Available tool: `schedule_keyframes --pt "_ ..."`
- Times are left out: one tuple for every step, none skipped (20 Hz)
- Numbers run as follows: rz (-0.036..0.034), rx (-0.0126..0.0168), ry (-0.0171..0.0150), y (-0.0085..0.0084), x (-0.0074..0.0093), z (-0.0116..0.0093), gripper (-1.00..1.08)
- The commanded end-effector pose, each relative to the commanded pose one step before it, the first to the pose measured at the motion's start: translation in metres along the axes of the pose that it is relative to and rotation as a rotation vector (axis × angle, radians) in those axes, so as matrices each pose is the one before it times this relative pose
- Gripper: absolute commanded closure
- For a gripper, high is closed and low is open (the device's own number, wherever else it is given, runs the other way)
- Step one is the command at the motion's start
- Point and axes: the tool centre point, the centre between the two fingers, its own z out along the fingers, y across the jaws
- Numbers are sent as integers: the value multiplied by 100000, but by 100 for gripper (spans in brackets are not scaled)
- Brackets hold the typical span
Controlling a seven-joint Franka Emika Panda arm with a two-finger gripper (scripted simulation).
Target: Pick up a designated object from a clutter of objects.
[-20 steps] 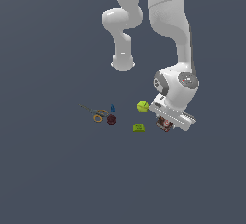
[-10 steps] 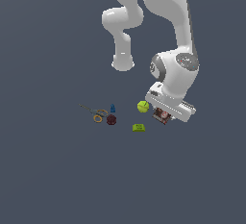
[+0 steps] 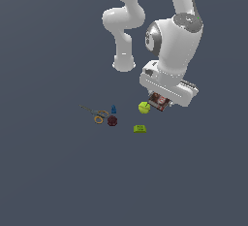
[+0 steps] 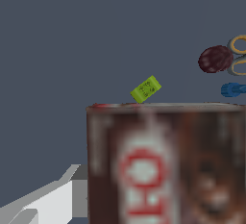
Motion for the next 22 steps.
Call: schedule_keyframes --pt "46 -53 39 1078 524 -2832 108" --pt "20 -25 37 398 219 -1106 108" --pt "0 0 0 390 217 -1090 108" --pt "17 -25 38 382 213 -1078 108" --pt "0 0 0 376 214 -1065 108" --pt "14 -24 40 367 207 -1059 108" --pt "0 0 0 362 210 -1043 108" --pt "6 -24 42 344 196 -1024 108" --pt "0 0 0 337 202 -993 108" --pt "0 0 0 323 196 -962 108" --pt "0 0 0 308 189 -925 108" --pt "0 0 0 291 182 -884 108" --pt "-43 -3 23 256 150 -846 108" --pt "0 0 0 250 167 -788 108" --pt "-48 7 4 215 139 -739 108" --pt "0 0 0 209 150 -683 108" --pt "-48 10 -2 178 123 -635 108" --pt "0 0 0 173 130 -580 108" --pt "-48 11 -4 143 103 -531 108" --pt "0 0 0 137 110 -476 108" --pt "-48 10 -3 106 84 -426 108" --pt "0 0 0 101 91 -371 108"
